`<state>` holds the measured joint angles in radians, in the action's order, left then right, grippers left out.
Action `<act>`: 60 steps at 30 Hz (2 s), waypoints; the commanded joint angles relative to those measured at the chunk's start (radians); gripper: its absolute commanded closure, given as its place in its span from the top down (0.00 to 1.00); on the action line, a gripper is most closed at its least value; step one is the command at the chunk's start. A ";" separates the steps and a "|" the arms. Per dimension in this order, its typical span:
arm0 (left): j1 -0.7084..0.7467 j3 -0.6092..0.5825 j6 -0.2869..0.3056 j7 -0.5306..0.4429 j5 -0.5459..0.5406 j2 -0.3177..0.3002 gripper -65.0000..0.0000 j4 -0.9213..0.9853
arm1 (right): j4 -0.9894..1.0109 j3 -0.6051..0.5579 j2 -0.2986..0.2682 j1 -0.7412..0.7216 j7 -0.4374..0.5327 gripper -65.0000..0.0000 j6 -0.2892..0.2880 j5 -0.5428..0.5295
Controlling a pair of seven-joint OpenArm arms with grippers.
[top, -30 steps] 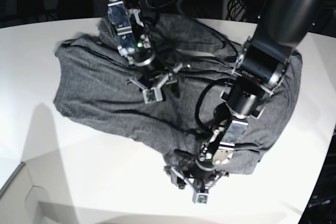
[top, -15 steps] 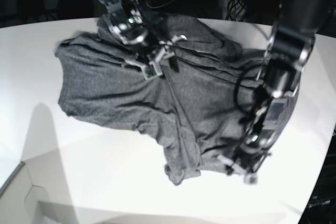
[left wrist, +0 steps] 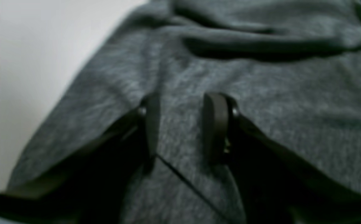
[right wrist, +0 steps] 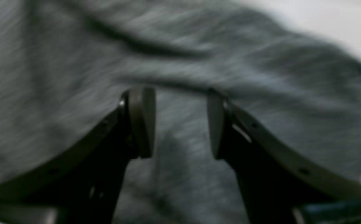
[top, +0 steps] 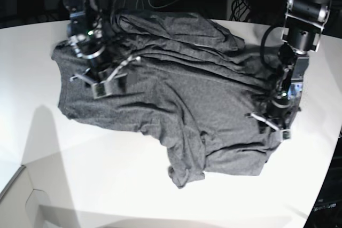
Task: Layout the t-shirt on the table in an organized manner, then fold the t-shirt properly
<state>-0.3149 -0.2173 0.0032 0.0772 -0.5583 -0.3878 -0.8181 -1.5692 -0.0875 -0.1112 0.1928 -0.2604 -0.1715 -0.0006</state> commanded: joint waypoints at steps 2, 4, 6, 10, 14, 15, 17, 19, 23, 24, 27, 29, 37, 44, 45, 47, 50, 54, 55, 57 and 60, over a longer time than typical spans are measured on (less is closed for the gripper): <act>0.020 0.043 -0.007 0.013 0.001 -0.023 0.35 -0.008 | 0.019 0.042 -0.006 -0.042 0.031 0.43 0.000 -0.005; 0.047 0.074 -0.006 0.013 0.001 -0.041 0.35 -0.008 | 0.076 0.082 -0.008 -0.083 0.031 0.43 0.000 -0.005; 0.076 0.095 -0.006 0.013 0.001 -0.049 0.35 -0.011 | 0.151 0.121 -0.008 -0.128 0.031 0.43 0.000 -0.005; 0.136 0.134 -0.006 0.014 -0.006 -0.087 0.35 -0.048 | 0.257 0.173 -0.009 -0.178 0.033 0.43 0.000 -0.002; 0.196 0.190 -0.006 0.014 -0.009 -0.116 0.35 -0.149 | 0.267 0.194 -0.009 -0.172 0.033 0.42 0.000 -0.002; 0.211 0.207 -0.006 0.014 -0.009 -0.116 0.35 -0.178 | 0.258 0.194 -0.009 -0.163 0.031 0.42 0.000 -0.002; 0.231 0.243 -0.006 0.016 -0.001 -0.118 0.35 -0.221 | 0.237 0.191 -0.006 -0.137 0.031 0.42 0.000 -0.002; 0.239 0.269 -0.006 0.016 -0.001 -0.118 0.35 -0.252 | 0.209 0.191 -0.003 -0.114 0.031 0.42 0.000 -0.002; 0.262 0.321 -0.006 0.017 -0.001 -0.119 0.35 -0.300 | 0.140 0.190 -0.003 -0.043 0.031 0.42 0.000 -0.002; 0.262 0.333 -0.006 0.017 -0.001 -0.119 0.35 -0.310 | 0.123 0.190 -0.003 -0.028 0.031 0.42 0.000 -0.002; 0.253 0.345 -0.006 0.017 -0.006 -0.119 0.35 -0.332 | 0.062 0.190 -0.003 0.014 0.031 0.42 0.000 -0.002; 0.225 0.339 -0.006 0.017 -0.009 -0.112 0.35 -0.338 | -0.004 0.191 -0.003 0.047 0.039 0.42 0.000 -0.003; 0.036 0.216 -0.006 0.017 0.002 -0.017 0.35 -0.261 | -0.187 0.193 -0.003 0.083 0.031 0.42 0.000 -0.003; -0.100 0.117 -0.006 0.008 0.096 0.028 0.35 0.092 | -0.179 0.193 -0.003 0.072 0.029 0.43 0.000 -0.002; -0.100 0.117 -0.004 0.008 0.103 0.023 0.35 0.099 | -0.162 0.193 -0.003 0.070 0.029 0.43 0.000 0.000; -0.089 0.117 -0.004 0.009 0.100 0.006 0.35 0.096 | -0.132 0.193 -0.005 0.046 0.029 0.43 0.000 0.000; -0.033 0.118 -0.004 0.013 0.096 -0.056 0.35 0.056 | -0.086 0.193 -0.005 0.030 0.029 0.43 0.000 0.000; 0.046 0.118 -0.004 0.014 0.096 -0.112 0.35 -0.050 | -0.060 0.191 -0.003 0.014 0.033 0.43 0.000 0.000; 0.064 0.118 -0.004 0.014 0.096 -0.122 0.35 -0.077 | -0.058 0.191 -0.003 0.010 0.033 0.43 0.000 0.000; 0.095 0.120 -0.004 0.014 0.096 -0.141 0.35 -0.126 | -0.058 0.191 -0.003 0.006 0.031 0.43 0.000 0.000; 0.110 0.175 -0.004 0.014 0.096 -0.142 0.35 -0.195 | -0.058 0.190 -0.002 0.001 0.031 0.43 0.000 0.000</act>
<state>-0.1795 -0.0547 0.0040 0.1261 -0.4637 -0.5060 -0.9958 -1.6093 0.1001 -0.1078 0.1982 -0.2581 -0.1719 0.0025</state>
